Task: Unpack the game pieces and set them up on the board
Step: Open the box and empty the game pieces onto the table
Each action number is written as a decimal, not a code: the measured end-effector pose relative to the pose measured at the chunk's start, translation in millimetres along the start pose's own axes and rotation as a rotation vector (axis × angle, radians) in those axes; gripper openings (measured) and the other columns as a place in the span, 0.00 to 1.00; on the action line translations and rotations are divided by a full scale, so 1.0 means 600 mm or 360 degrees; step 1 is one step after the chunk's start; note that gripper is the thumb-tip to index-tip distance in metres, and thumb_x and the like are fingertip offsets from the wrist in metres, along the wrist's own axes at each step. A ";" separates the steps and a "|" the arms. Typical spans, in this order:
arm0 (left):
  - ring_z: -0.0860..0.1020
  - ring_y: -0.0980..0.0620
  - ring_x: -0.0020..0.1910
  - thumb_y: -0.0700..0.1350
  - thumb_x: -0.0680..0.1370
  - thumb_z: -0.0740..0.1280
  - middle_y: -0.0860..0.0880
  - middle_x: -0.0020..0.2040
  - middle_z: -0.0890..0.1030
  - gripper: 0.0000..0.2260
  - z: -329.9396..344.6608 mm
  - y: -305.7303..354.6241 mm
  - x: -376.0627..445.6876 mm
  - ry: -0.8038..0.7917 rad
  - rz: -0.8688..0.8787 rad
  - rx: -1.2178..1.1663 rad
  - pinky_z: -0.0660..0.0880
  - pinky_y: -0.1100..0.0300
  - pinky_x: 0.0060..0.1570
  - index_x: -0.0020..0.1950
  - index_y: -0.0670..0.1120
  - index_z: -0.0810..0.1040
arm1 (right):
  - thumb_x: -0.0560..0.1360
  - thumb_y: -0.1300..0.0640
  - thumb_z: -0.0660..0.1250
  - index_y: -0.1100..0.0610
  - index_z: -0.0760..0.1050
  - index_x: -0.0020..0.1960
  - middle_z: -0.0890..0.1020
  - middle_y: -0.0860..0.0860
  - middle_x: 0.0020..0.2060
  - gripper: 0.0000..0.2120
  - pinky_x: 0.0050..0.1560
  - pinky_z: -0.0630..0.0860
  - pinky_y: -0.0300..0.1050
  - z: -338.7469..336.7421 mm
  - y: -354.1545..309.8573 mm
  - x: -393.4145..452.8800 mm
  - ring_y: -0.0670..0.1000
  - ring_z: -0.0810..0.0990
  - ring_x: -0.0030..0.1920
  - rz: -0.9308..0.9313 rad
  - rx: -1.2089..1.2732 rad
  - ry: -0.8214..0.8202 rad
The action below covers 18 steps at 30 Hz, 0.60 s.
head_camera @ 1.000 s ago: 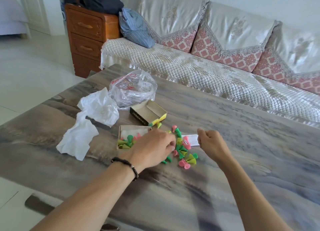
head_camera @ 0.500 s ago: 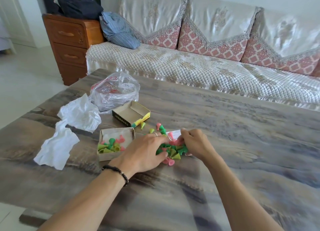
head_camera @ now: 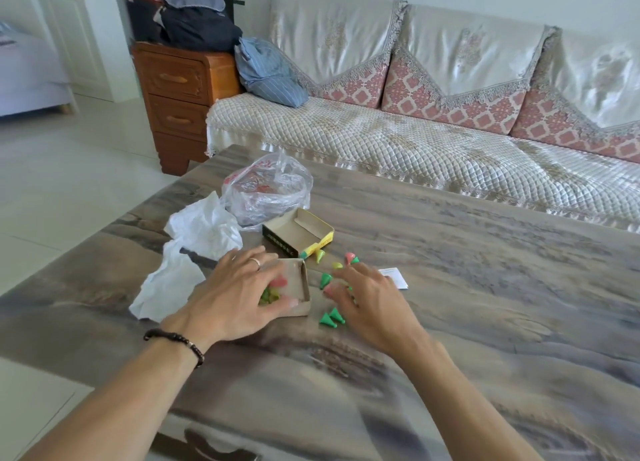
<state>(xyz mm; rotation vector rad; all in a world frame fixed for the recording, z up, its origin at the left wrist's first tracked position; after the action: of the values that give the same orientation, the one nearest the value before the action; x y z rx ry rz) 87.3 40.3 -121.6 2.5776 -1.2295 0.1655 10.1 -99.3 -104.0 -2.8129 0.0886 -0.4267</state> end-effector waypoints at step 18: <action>0.67 0.60 0.46 0.76 0.67 0.58 0.59 0.39 0.67 0.26 0.040 -0.052 -0.010 -0.0109 0.0133 -0.0077 0.68 0.60 0.40 0.44 0.53 0.68 | 0.75 0.56 0.53 0.52 0.77 0.49 0.77 0.46 0.47 0.13 0.51 0.69 0.52 0.113 -0.089 0.075 0.48 0.72 0.50 -0.0162 0.0238 -0.0353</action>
<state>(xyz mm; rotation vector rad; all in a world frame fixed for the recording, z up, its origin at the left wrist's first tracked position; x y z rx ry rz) 107.5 56.1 -152.1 2.5117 -1.3495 0.0642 74.0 -33.9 -137.3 -2.7034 -0.1285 -0.1349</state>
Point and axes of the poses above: each hand's wrist, its own x-axis towards the middle knuckle, its own z-axis out of the palm, y = z × x, the point moved 10 cm from there along x, towards the middle knuckle
